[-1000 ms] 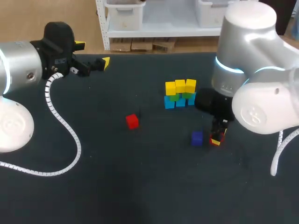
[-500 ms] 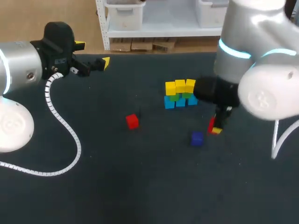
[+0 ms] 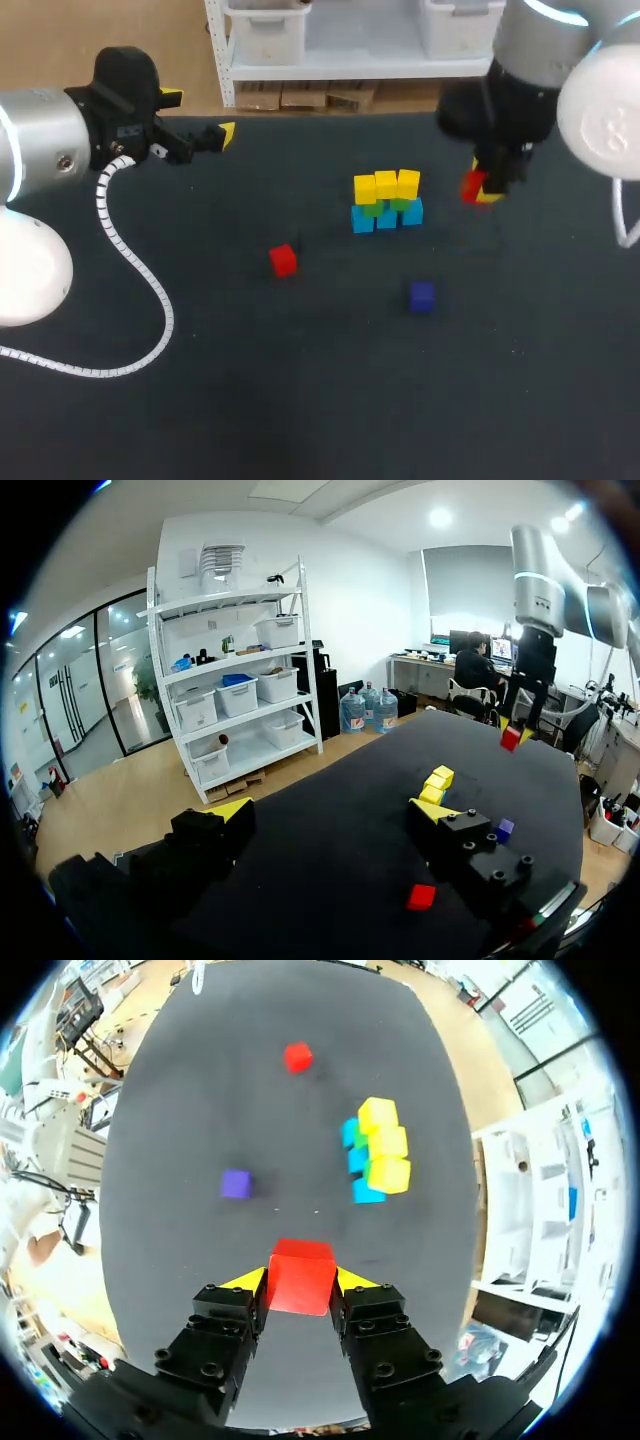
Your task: Place the blue cubes, place green cubes on the blue cubes, place the yellow cubes on the green cubes, then place the red cubes on the yellow cubes, and place purple cube on the red cubes.
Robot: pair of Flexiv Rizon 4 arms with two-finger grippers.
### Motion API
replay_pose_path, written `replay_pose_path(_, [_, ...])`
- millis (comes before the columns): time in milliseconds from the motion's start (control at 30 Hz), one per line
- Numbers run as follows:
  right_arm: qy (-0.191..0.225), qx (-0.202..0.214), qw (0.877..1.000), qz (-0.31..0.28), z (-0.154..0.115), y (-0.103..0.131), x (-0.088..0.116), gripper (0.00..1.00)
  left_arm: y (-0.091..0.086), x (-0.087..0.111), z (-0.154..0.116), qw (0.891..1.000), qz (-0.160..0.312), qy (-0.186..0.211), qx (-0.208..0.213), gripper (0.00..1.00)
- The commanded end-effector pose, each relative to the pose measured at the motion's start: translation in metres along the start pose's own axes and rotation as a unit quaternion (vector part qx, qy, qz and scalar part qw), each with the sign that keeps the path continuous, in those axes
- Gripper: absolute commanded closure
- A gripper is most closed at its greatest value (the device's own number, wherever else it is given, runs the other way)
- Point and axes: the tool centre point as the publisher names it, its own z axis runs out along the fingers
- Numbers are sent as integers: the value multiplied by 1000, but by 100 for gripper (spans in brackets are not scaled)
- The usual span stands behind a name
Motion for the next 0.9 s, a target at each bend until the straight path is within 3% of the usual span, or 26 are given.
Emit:
replay_pose_path(33, [2,-9,1000,-9,2,-22,-21,100,3,2,-1,1000,1,-4,4,0])
replay_pose_path(333, [10,-13,1000,-18,18,-55,-49,100,3,2,-1,1000,1,-4,4,0])
replay_pose_path(900, [27,-27,998,-47,43,-85,-68,100,3,2,-1,1000,1,-4,4,0])
